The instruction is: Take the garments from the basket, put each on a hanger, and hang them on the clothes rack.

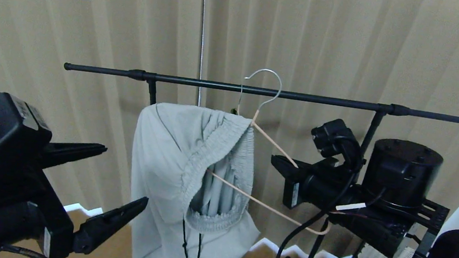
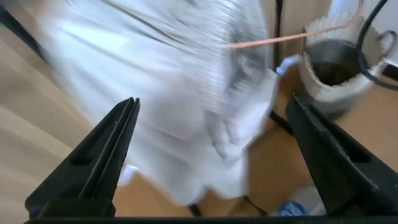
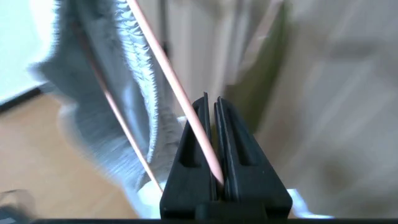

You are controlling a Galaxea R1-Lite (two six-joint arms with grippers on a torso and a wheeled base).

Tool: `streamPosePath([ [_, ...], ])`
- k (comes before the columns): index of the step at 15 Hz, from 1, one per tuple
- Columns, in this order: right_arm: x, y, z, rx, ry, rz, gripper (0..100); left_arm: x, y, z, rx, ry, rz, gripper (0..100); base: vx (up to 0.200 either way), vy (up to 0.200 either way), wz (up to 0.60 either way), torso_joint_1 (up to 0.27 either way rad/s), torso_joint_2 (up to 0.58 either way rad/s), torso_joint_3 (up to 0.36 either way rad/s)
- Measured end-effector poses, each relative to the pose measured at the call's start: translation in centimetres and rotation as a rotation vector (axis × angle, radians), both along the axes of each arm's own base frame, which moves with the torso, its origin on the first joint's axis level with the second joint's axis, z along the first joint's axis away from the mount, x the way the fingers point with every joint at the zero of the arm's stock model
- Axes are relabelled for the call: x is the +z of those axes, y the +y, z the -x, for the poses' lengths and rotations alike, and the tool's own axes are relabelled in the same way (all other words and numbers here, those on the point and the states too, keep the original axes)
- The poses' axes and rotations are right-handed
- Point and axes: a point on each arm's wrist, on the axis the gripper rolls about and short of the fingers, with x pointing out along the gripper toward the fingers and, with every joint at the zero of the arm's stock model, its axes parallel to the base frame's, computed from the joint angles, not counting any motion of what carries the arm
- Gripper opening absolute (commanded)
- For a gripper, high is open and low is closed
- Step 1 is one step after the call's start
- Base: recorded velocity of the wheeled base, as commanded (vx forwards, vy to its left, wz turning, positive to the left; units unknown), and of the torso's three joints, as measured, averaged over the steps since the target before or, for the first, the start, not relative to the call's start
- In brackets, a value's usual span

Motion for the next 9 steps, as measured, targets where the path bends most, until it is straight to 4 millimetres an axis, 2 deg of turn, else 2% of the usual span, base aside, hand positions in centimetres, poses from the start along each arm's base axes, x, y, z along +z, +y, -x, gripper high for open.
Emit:
streamPosePath([
  [2, -0.2, -1.5, -0.2, 0.033, -0.046, 0.018, 0, 0.8, 0.6, -0.4, 0.003, -0.076, -0.076, 100, 0.000, 0.000, 0.00, 0.000, 0.00, 0.000],
  [4, -0.4, -2.3, -0.3, 0.060, -0.054, 0.033, 0, 1.1, 0.8, -1.0, -0.079, -0.107, -0.110, 100, 0.000, 0.000, 0.00, 0.000, 0.00, 0.000],
  [9, -0.8, -2.2, 0.2, 0.139, -0.057, 0.047, 0, 1.2, 0.0, -3.4, -0.117, -0.114, -0.173, 100, 0.000, 0.000, 0.00, 0.000, 0.00, 0.000],
])
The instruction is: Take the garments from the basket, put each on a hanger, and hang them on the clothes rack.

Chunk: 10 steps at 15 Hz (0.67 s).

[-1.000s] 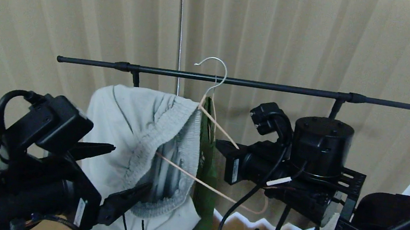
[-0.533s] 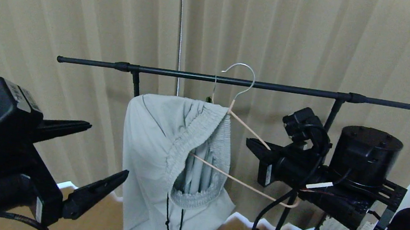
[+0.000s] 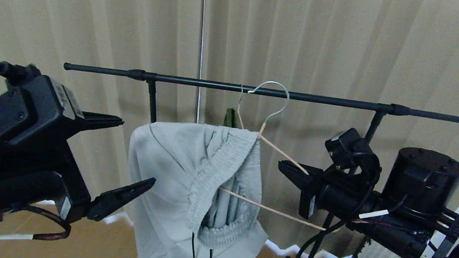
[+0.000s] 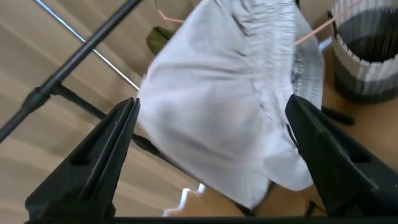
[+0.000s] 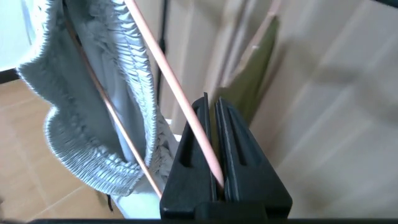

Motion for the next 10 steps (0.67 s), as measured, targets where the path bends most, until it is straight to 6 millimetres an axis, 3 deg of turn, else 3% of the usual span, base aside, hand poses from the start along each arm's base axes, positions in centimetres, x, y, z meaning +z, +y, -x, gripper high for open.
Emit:
streamPosePath([
  [5, -0.4, 1.3, 1.2, 0.075, 0.005, 0.015, 0, -0.4, -1.3, -2.2, -0.022, 0.026, -0.039, 100, 0.000, 0.000, 0.00, 0.000, 0.00, 0.000],
  [10, -0.1, 2.3, 2.0, 0.172, -0.033, -0.016, 0, -0.8, -1.8, -3.0, -0.063, 0.047, -0.045, 100, 0.000, 0.000, 0.00, 0.000, 0.00, 0.000],
])
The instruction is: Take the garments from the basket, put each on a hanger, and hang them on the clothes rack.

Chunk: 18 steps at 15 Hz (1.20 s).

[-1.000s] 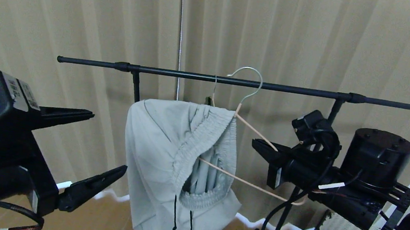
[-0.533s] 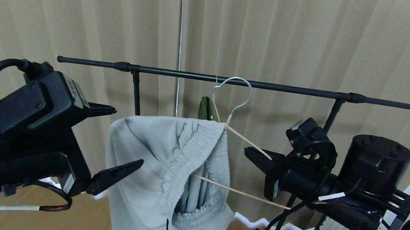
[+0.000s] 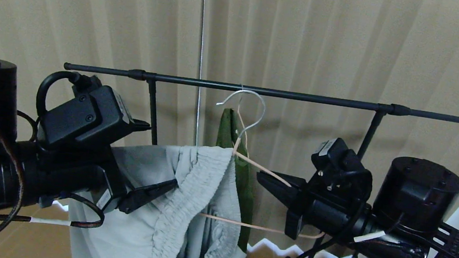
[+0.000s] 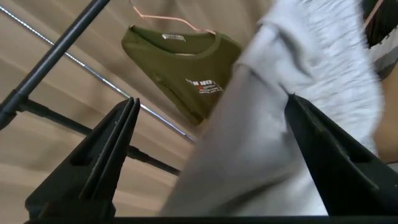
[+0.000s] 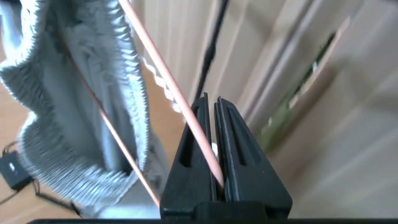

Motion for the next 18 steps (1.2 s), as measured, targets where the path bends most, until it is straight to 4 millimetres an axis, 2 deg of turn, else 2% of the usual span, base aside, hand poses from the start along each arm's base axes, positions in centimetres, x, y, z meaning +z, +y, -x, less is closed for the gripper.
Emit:
streamPosePath([
  [4, -0.75, -0.06, 0.67, 0.051, -0.011, 0.018, 0, -0.23, -0.05, -0.10, -0.008, -0.005, -0.021, 100, 0.000, 0.000, 0.00, 0.000, 0.00, 0.000],
  [5, -0.80, -0.05, 0.73, 0.053, -0.009, 0.019, 0, -0.23, -0.06, -0.10, -0.009, -0.005, -0.022, 0, 0.000, 0.000, 0.00, 0.000, 0.00, 0.000],
  [16, -0.44, -0.12, 0.83, 0.054, -0.029, 0.005, 0, -0.88, 0.29, 0.00, 0.003, -0.001, -0.024, 0, 0.000, 0.000, 0.00, 0.000, 0.00, 0.000],
  [17, -0.44, -0.12, 0.83, 0.054, -0.030, 0.005, 100, -0.88, 0.34, -0.03, 0.007, -0.021, -0.013, 0, 0.000, 0.000, 0.00, 0.000, 0.00, 0.000],
  [18, -0.37, -0.16, 0.82, 0.050, -0.036, 0.000, 100, -0.94, 0.53, -0.13, 0.024, -0.047, 0.001, 0, 0.000, 0.000, 0.00, 0.000, 0.00, 0.000],
])
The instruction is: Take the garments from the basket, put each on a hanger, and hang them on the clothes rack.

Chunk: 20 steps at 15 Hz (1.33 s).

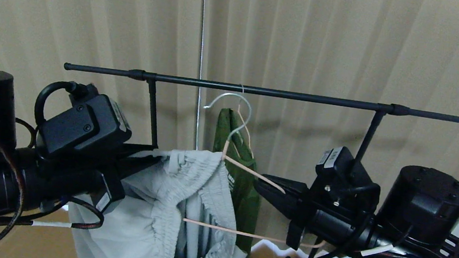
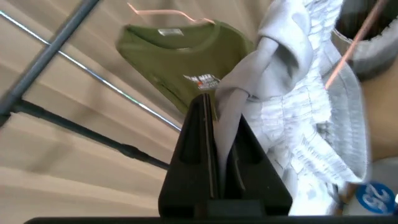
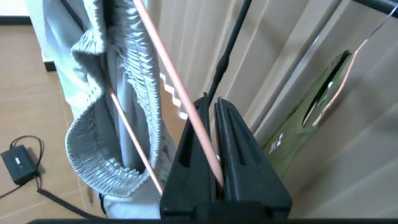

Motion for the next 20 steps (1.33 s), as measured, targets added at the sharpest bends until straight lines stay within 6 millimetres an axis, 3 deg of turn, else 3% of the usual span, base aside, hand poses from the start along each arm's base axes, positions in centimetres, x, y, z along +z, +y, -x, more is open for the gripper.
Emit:
streamPosePath([
  [5, 0.2, -0.9, -0.7, -0.108, -0.039, 0.016, 100, -1.1, 1.7, -0.4, 0.196, 0.006, -0.015, 0, 0.000, 0.000, 0.00, 0.000, 0.00, 0.000],
  [10, -0.5, -2.4, 0.2, -0.147, -0.054, 0.026, 100, -0.2, 2.6, -0.2, 0.331, 0.068, 0.206, 0, 0.000, 0.000, 0.00, 0.000, 0.00, 0.000],
  [15, -1.2, -2.8, 0.9, -0.141, -0.030, 0.051, 100, 1.7, 1.3, -0.5, 0.288, -0.001, 0.372, 0, 0.000, 0.000, 0.00, 0.000, 0.00, 0.000],
  [20, -1.6, -0.4, -0.6, -0.141, -0.034, 0.050, 100, 2.9, -0.9, -0.4, 0.193, -0.015, 0.410, 0, 0.000, 0.000, 0.00, 0.000, 0.00, 0.000],
])
